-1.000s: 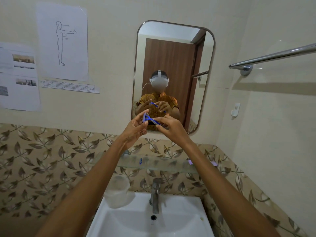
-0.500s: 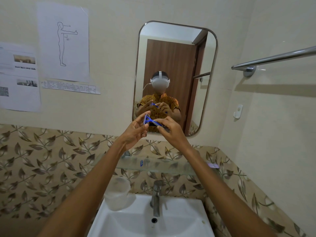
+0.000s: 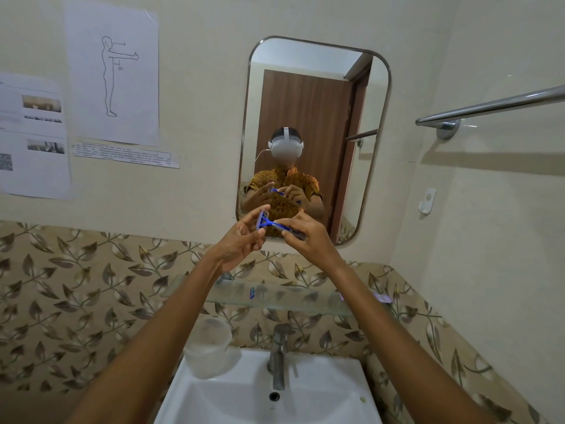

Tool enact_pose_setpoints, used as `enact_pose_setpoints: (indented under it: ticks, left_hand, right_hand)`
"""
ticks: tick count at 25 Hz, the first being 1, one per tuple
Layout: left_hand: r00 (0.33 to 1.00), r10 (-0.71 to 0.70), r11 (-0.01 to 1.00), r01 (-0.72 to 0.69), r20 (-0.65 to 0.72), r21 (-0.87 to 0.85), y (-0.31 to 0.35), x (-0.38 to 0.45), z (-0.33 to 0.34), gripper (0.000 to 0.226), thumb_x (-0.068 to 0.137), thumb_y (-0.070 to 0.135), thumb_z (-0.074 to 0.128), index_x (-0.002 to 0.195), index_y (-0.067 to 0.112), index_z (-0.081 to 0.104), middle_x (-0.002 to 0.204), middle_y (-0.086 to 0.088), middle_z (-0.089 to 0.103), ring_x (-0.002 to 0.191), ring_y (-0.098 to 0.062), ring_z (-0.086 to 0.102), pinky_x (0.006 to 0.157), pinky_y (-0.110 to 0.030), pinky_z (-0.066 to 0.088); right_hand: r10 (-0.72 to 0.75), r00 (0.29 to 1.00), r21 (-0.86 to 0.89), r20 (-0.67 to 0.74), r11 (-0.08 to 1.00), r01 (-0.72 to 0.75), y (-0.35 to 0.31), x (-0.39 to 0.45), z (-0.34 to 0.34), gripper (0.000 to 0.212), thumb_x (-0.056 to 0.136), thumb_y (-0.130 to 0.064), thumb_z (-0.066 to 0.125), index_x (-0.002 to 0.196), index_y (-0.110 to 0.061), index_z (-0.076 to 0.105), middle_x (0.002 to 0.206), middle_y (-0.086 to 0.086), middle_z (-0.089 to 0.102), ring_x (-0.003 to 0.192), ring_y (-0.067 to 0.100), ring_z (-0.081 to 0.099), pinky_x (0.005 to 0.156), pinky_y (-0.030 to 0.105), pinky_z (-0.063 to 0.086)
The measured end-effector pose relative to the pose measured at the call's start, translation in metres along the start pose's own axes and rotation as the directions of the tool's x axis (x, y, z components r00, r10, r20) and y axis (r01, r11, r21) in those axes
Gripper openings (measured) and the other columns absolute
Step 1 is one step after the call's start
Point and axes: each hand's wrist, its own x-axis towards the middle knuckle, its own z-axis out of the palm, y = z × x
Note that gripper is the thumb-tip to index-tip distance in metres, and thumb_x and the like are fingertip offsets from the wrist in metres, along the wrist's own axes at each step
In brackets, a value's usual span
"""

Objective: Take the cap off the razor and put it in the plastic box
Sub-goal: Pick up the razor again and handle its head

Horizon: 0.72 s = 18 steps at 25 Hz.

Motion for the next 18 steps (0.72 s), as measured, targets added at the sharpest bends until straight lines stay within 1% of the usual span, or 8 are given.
enact_pose_setpoints:
  ticks: [3,6,9,11,13,16,18]
  left_hand:
    - [1.000,-0.001,1.000,0.001,0.011,-0.015,0.000,-0.001,0.003,0.049,0.079,0.010,0.061,0.119,0.037,0.054,0.098,-0.004,0.052,0.057,-0.006,0.049,0.055,-0.017,0.049]
    - [1.000,0.016,0.999,-0.015,0.014,-0.040,0.000,0.000,0.005,0.047,0.081,0.009,0.059,0.121,0.033,0.052,0.098,-0.003,0.051,0.055,-0.005,0.047,0.054,-0.017,0.048]
    - [0.999,0.016,0.998,-0.013,0.040,-0.054,0.002,0.001,0.004,0.046,0.081,0.010,0.060,0.121,0.032,0.052,0.091,-0.002,0.048,0.054,-0.005,0.047,0.055,-0.017,0.047]
    - [0.999,0.021,0.999,-0.018,0.049,-0.049,0.003,0.003,0.004,0.046,0.080,0.011,0.061,0.119,0.033,0.054,0.088,-0.001,0.050,0.055,-0.005,0.047,0.055,-0.017,0.047]
    - [0.999,0.027,0.999,-0.026,0.017,-0.030,0.002,0.006,0.006,0.045,0.080,0.012,0.061,0.120,0.032,0.054,0.091,0.001,0.056,0.057,-0.005,0.046,0.057,-0.017,0.048]
    - [0.993,0.042,0.998,-0.037,-0.108,0.050,-0.002,0.009,0.011,0.047,0.082,0.015,0.060,0.128,0.021,0.050,0.090,0.002,0.060,0.058,-0.005,0.049,0.062,-0.017,0.048]
    - [0.984,0.062,0.995,-0.047,-0.165,0.093,-0.006,0.009,0.013,0.046,0.083,0.012,0.060,0.128,0.018,0.050,0.091,0.000,0.059,0.059,-0.004,0.054,0.062,-0.017,0.050]
  right_hand:
    - [-0.020,0.999,0.013,-0.025,1.000,0.021,0.002,0.002,-0.002,0.030,0.084,-0.020,0.068,0.113,-0.013,0.066,0.083,-0.001,0.054,0.069,0.001,0.050,0.066,0.014,0.042]
    - [-0.007,0.998,0.062,-0.061,0.998,0.011,0.000,0.003,0.001,0.028,0.083,-0.019,0.068,0.110,-0.010,0.068,0.079,-0.002,0.054,0.067,0.002,0.050,0.065,0.017,0.043]
    - [0.003,0.999,0.107,-0.044,0.994,0.002,0.000,0.004,0.000,0.026,0.084,-0.017,0.066,0.109,-0.009,0.068,0.078,0.000,0.054,0.068,0.003,0.050,0.065,0.014,0.041]
    - [-0.004,1.000,0.088,-0.012,0.996,0.005,0.001,0.008,-0.005,0.026,0.085,-0.017,0.066,0.110,-0.009,0.068,0.079,0.002,0.054,0.067,0.004,0.050,0.066,0.011,0.040]
    - [0.018,1.000,0.070,-0.010,0.997,-0.017,0.003,0.010,-0.007,0.027,0.086,-0.019,0.065,0.111,-0.009,0.067,0.080,0.003,0.055,0.067,0.002,0.050,0.065,0.010,0.040]
    - [0.080,0.990,0.083,-0.116,0.994,-0.070,0.004,0.003,0.007,0.027,0.088,-0.022,0.062,0.112,-0.011,0.067,0.080,0.002,0.057,0.067,-0.004,0.052,0.062,0.009,0.041]
    - [0.115,0.977,0.099,-0.182,0.990,-0.098,0.008,-0.006,0.019,0.025,0.089,-0.024,0.061,0.111,-0.014,0.067,0.080,0.001,0.057,0.068,-0.003,0.052,0.061,0.010,0.041]
